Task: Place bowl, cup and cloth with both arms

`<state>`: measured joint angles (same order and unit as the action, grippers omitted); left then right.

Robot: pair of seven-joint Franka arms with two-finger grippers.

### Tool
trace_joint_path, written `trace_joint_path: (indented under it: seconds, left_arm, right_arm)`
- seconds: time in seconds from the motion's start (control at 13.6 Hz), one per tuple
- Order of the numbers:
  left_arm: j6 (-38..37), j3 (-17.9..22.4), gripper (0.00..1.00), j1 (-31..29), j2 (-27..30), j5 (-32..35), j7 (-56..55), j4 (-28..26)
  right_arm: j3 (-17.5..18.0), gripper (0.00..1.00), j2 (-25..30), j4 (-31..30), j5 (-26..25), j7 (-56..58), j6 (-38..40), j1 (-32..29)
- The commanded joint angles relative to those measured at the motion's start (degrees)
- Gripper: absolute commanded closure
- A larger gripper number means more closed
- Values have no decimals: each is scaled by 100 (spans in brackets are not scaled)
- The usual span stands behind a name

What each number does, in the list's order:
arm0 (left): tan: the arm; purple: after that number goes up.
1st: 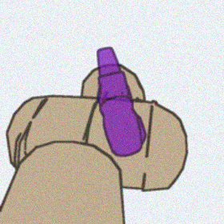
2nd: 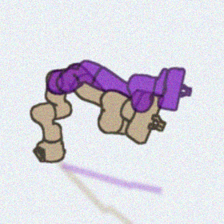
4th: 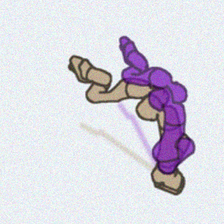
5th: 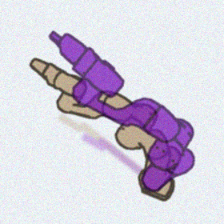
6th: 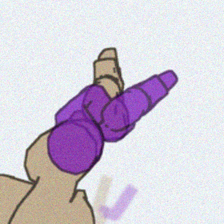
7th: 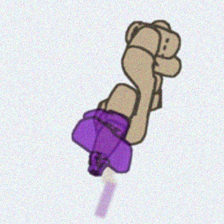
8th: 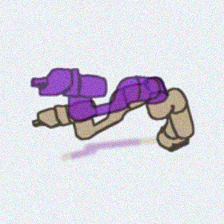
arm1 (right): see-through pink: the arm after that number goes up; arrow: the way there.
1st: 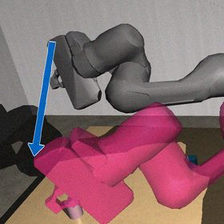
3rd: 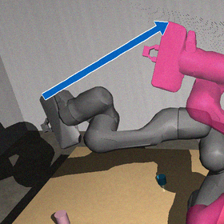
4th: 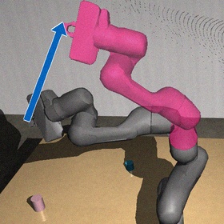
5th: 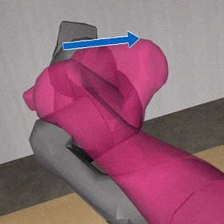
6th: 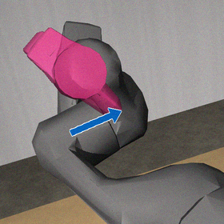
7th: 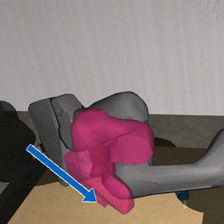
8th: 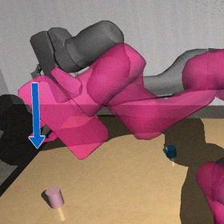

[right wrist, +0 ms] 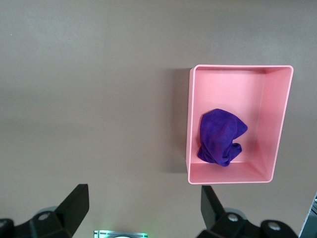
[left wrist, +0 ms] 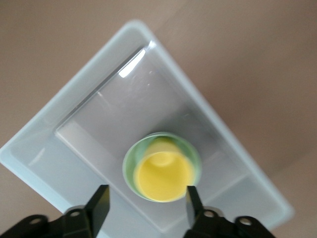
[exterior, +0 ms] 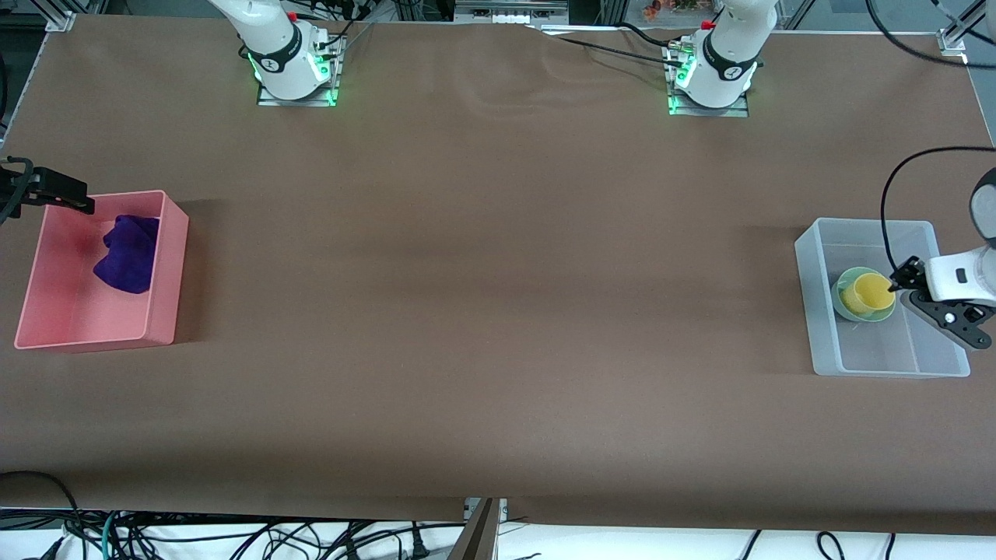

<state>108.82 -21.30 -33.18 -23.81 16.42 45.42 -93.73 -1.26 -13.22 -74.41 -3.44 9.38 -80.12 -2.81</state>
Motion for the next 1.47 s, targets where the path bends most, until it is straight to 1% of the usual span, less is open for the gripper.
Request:
trace_joint_path:
  seconds: [0.0,0.22,0.37,0.44,0.51,0.59,0.66,0.74,0.81,0.88,0.96,1.03,1.18,1.25,1.4]
  left_arm:
    - [-982,-303,0,13,140,-534,-881,591]
    - [-1712,-1023,0,13,148,-658,-2988,874]
    - [-1820,-1471,0,4,201,-649,-3923,901]
    - [-1811,-1456,0,161,384,-658,-4188,849]
    - [-1811,-1238,0,563,621,-667,-4277,805]
    - [-1811,-740,0,1080,867,-736,-4313,787]
    - [-1803,-143,0,1599,1113,-911,-4357,673]
    - [-1759,402,0,1987,1394,-1296,-4366,577]
    - [-1759,834,0,2313,1666,-1717,-4384,506]
    - [-1759,1169,0,2612,2026,-1852,-4401,288]
    - [-1750,1416,0,2902,2351,-1862,-4515,-28]
    - [-1628,1497,0,3009,2581,-1862,-4698,-309]
    - [-997,1497,0,3019,2767,-1845,-4815,-846]
    - [-864,1506,0,3028,2802,-1818,-4797,-918]
    - [-871,1515,0,3063,2951,-1792,-4788,-1093]
  right_arm:
    - [38,0,48,-12,-61,-50,-30,-18]
    - [38,0,48,5,-69,-59,-30,-9]
    - [38,0,39,5,-69,-50,-30,-9]
    - [38,0,39,14,-69,-50,-30,-9]
    - [38,0,39,6,-61,-59,-30,-9]
    - [38,0,39,5,-61,-50,-30,-9]
    - [38,0,39,5,-61,-50,-30,-9]
    - [38,0,39,5,-61,-59,-30,-9]
    - [38,0,39,14,-61,-50,-30,-9]
    - [38,0,39,6,-61,-59,-30,-9]
    - [38,0,39,5,-61,-59,-30,-9]
    - [38,0,39,5,-61,-50,-30,-18]
    - [38,0,48,5,-61,-59,-30,-18]
    - [38,0,39,5,-61,-59,-30,-18]
    - [29,0,39,5,-52,-59,-30,-18]
